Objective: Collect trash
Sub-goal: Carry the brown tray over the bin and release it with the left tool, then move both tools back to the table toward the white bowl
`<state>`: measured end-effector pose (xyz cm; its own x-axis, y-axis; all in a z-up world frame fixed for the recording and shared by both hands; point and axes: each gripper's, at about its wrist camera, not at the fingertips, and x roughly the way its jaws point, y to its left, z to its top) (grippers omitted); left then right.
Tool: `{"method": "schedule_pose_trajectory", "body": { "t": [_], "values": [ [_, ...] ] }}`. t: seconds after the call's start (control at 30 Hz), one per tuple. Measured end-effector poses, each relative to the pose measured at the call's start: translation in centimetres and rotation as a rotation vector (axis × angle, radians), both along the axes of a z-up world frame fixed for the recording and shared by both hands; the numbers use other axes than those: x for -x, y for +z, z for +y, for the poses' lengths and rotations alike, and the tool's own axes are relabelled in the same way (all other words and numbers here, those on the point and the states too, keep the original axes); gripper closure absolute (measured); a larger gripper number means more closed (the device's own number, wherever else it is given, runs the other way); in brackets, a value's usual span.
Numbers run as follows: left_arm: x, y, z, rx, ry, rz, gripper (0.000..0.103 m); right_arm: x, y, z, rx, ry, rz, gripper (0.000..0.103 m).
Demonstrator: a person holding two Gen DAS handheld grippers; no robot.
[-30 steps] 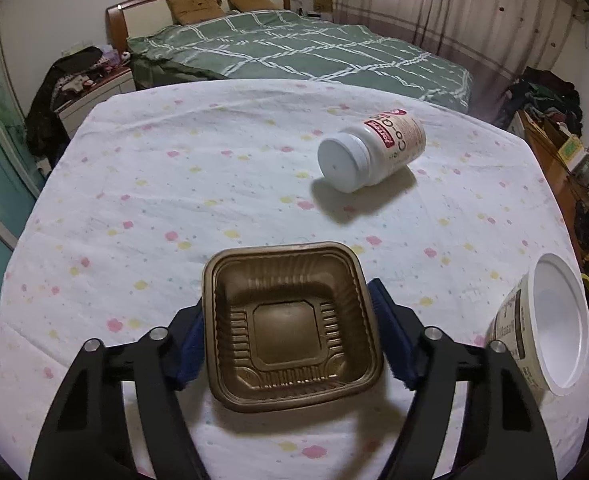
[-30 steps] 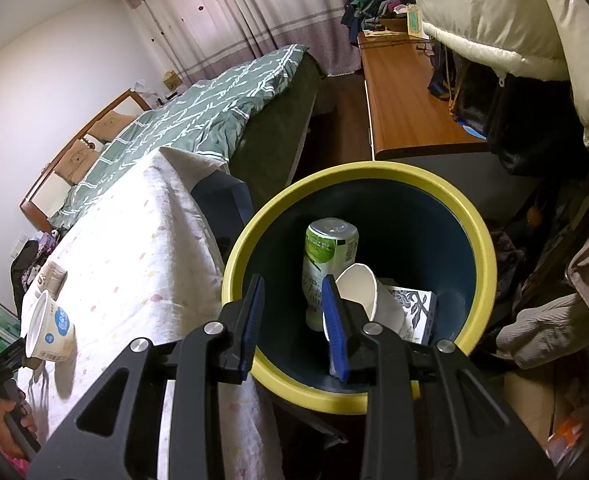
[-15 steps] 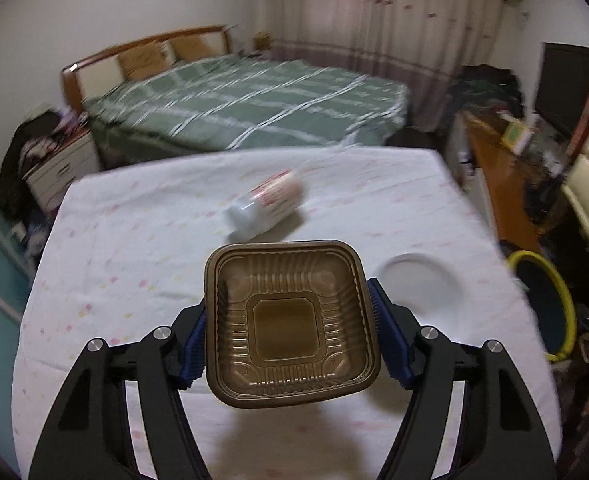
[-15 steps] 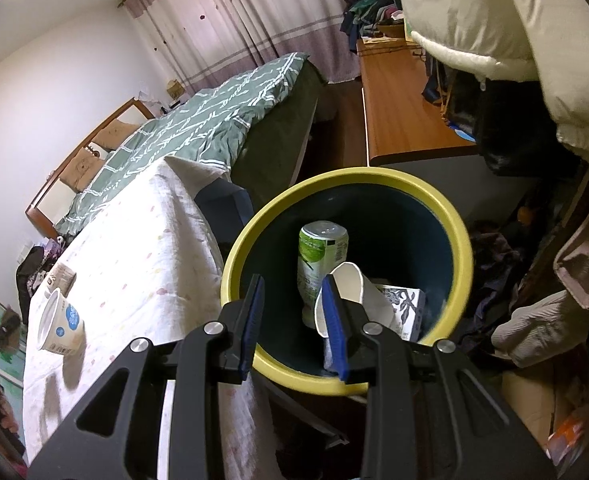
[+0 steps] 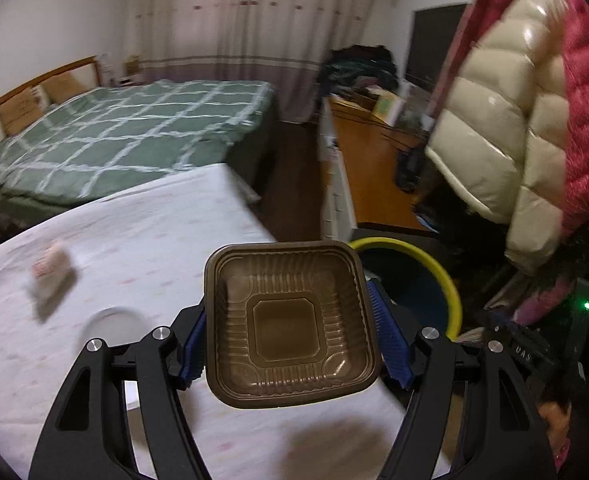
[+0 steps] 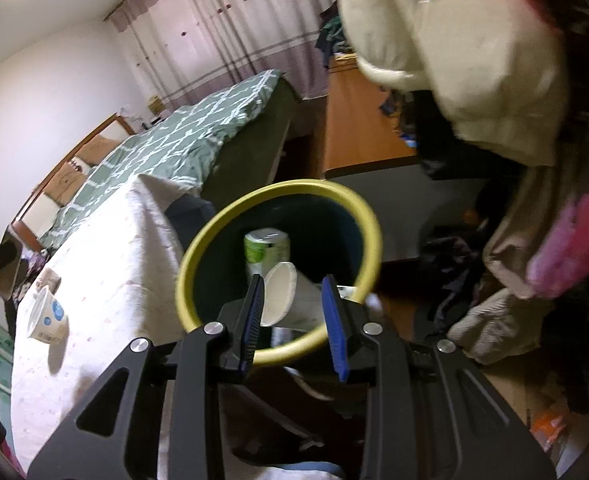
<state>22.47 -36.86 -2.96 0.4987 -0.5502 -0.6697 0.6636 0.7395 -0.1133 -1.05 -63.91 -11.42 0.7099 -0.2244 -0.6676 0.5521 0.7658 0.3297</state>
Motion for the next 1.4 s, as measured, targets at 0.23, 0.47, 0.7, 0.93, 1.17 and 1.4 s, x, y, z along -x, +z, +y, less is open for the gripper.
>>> {"method": "schedule_pose_trajectory", "body": {
  "t": [0.23, 0.47, 0.7, 0.93, 1.17, 1.4],
  "values": [
    [1.5, -2.6, -9.9, -0.049, -0.137, 0.038, 0.033, 2.8, -0.6, -1.9, -0.014, -0.032, 0.003, 0.074],
    [2.8, -6.3, -16.9, -0.103, -0.218, 0.093, 0.032, 4.3, -1.4, -3.1, -0.037, -0.056, 0.0, 0.074],
    [1.5, -8.1, -20.0, -0.124, -0.196, 0.09, 0.016, 4.9, -1.6, -3.4, -0.04, -0.068, 0.006, 0.073],
    [1.1, -4.3, -14.1, -0.021, -0.168, 0.068, 0.01, 4.5, -1.3, -2.7, -0.038, -0.05, 0.003, 0.073],
    [0.5, -0.6, -3.0, 0.072, -0.055, -0.006, 0.006, 3.6, -0.8, -1.4, -0.02, -0.022, 0.006, 0.072],
    [-0.4, 1.6, 10.0, 0.104, 0.162, -0.121, 0.005, 1.3, -0.1, 1.2, 0.008, 0.038, 0.021, 0.071]
  ]
}}
